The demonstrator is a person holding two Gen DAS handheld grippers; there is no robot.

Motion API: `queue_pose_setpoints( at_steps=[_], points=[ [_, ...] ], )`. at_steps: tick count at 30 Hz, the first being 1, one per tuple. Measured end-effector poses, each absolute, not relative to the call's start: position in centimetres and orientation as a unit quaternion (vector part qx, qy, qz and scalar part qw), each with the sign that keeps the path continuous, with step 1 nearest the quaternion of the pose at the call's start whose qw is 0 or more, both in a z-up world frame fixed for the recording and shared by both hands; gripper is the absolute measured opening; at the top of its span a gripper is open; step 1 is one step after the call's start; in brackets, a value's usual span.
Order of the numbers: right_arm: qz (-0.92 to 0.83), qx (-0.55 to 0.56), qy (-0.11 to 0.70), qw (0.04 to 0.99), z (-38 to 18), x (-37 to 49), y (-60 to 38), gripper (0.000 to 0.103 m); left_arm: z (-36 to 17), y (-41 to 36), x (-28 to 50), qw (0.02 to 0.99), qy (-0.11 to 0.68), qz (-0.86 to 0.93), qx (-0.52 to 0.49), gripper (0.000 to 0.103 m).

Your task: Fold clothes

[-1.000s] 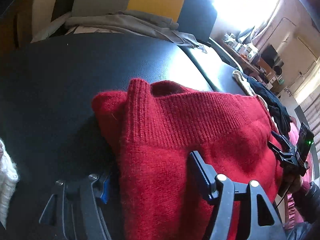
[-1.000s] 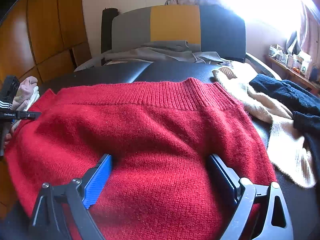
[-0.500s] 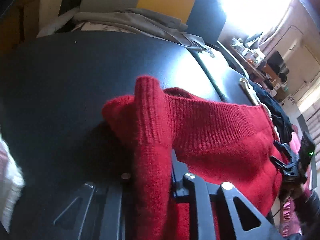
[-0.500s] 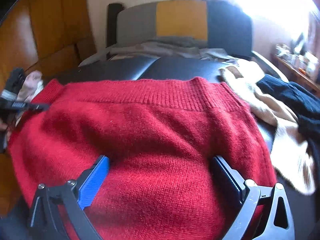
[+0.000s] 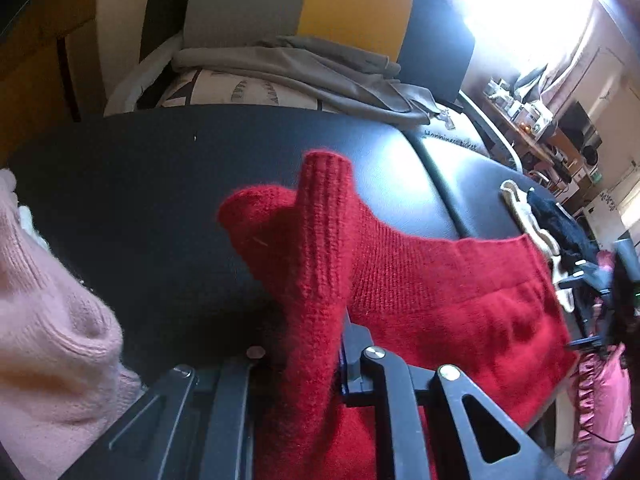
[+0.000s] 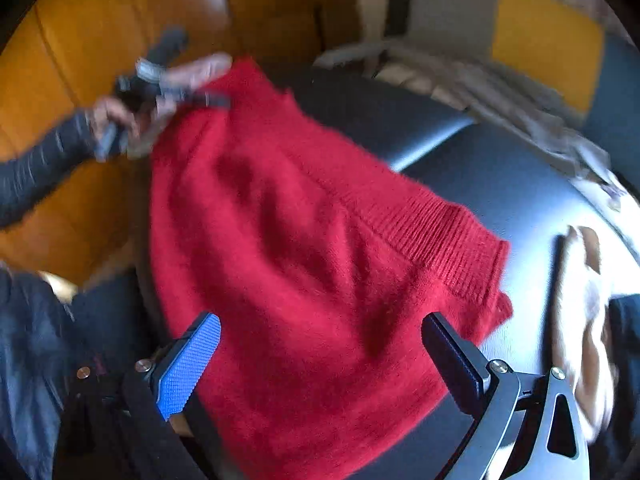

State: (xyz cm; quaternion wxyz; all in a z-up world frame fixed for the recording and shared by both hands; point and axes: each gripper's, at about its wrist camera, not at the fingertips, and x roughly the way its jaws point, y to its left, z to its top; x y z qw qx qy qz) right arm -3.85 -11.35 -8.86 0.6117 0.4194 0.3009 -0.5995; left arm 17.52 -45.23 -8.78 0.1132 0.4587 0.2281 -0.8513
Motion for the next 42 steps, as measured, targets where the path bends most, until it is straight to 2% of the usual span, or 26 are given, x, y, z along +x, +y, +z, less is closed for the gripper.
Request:
queue_pose_setpoints(
  at_steps=[3, 5, 13, 22, 27, 33, 39, 42],
  points=[
    [-0.567, 0.431, 0.375, 0.594, -12.7, -3.9, -12.3, 0.101, -7.6, -45.2, 17.9, 0.089, 0.277, -0.849, 0.442, 0.013],
    [-0.573, 0.414, 0.382, 0.595, -13.5, -3.5, -12.4, 0.103, -6.7, -44.7, 18.0, 0.063, 0.315, -0.848, 0.421, 0.012],
    [-0.622, 0.397, 0.327, 0.591, -13.8, -3.5, -11.2, 0.103, -2.2, -38.6, 16.3, -0.023, 0.398, -0.846, 0.355, 0.012],
    [-0.649, 0.374, 0.286, 0.597, -14.1, -3.7, -10.0, 0.103, 1.3, -28.5, 9.5, -0.076, 0.397, -0.846, 0.349, 0.012],
    [-0.665, 0.359, 0.256, 0.603, -14.3, -3.9, -9.0, 0.103, -0.8, -23.9, 4.3, -0.079, 0.389, -0.832, 0.387, 0.012],
    [-0.670, 0.352, 0.249, 0.604, -14.3, -4.1, -8.5, 0.103, -7.1, -19.4, -1.2, -0.072, 0.380, -0.800, 0.459, 0.012],
    [-0.672, 0.348, 0.247, 0.606, -14.0, -4.3, -8.2, 0.103, -11.7, -18.5, -2.2, -0.050, 0.396, -0.783, 0.478, 0.012],
    [-0.672, 0.343, 0.257, 0.604, -13.3, -4.2, -7.7, 0.103, -12.5, -18.3, -2.4, -0.051, 0.418, -0.767, 0.484, 0.016]
  ],
)
